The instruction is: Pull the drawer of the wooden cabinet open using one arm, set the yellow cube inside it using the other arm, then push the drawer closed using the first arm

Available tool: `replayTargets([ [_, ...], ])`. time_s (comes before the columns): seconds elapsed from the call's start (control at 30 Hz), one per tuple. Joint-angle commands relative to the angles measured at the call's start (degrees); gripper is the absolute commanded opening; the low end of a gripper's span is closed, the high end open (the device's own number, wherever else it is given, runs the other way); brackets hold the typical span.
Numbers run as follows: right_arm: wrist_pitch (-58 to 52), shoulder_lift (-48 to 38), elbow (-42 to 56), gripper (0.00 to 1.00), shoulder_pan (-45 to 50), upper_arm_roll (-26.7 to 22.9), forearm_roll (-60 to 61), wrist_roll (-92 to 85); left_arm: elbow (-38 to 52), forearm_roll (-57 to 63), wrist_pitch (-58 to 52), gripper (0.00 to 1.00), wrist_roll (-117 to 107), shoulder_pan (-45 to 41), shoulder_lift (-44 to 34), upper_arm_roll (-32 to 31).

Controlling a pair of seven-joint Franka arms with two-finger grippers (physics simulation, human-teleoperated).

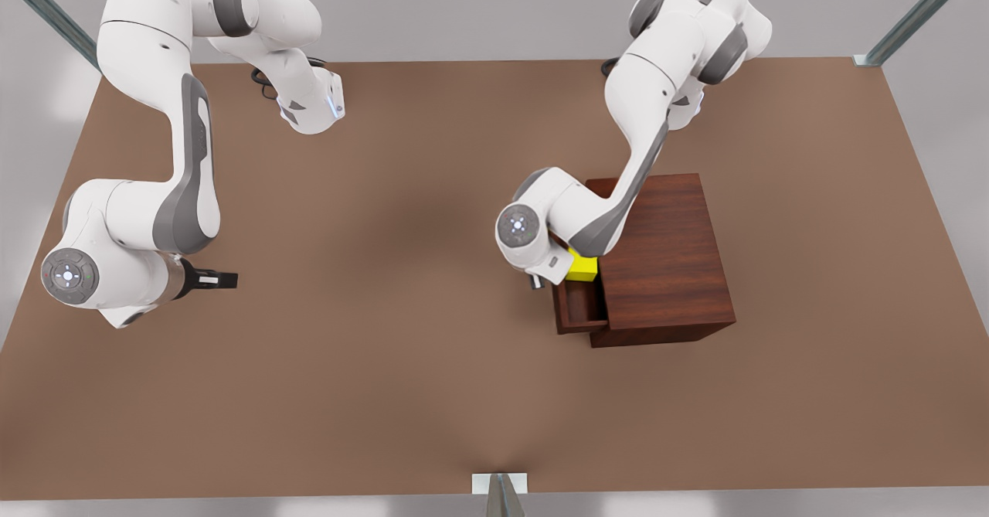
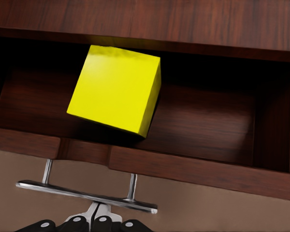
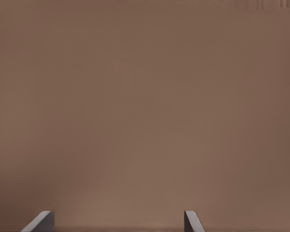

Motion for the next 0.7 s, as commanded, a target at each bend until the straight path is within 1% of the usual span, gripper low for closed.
replayTargets([
  [0.0,0.0,-0.1,0.0,1.00,0.0,0.0,0.0,-2.8,0.0,0.0,-1.2,0.00,1.9,0.4,-0.1,0.0],
  [0.27,0.0,-0.1,0.0,1.00,-0.1,0.0,-0.1,-2.8,0.1,0.0,-6.2,0.00,9.4,2.7,-1.3,0.7],
  [0.6,0.0,-0.1,0.0,1.00,-0.1,0.0,-0.1,-2.8,0.0,0.2,-7.5,0.00,17.3,4.5,-1.6,3.4],
  [0.67,0.0,-0.1,0.0,1.00,-0.1,0.0,-0.1,-2.8,1.1,-1.1,-8.3,0.00,18.8,5.1,-3.4,3.8],
])
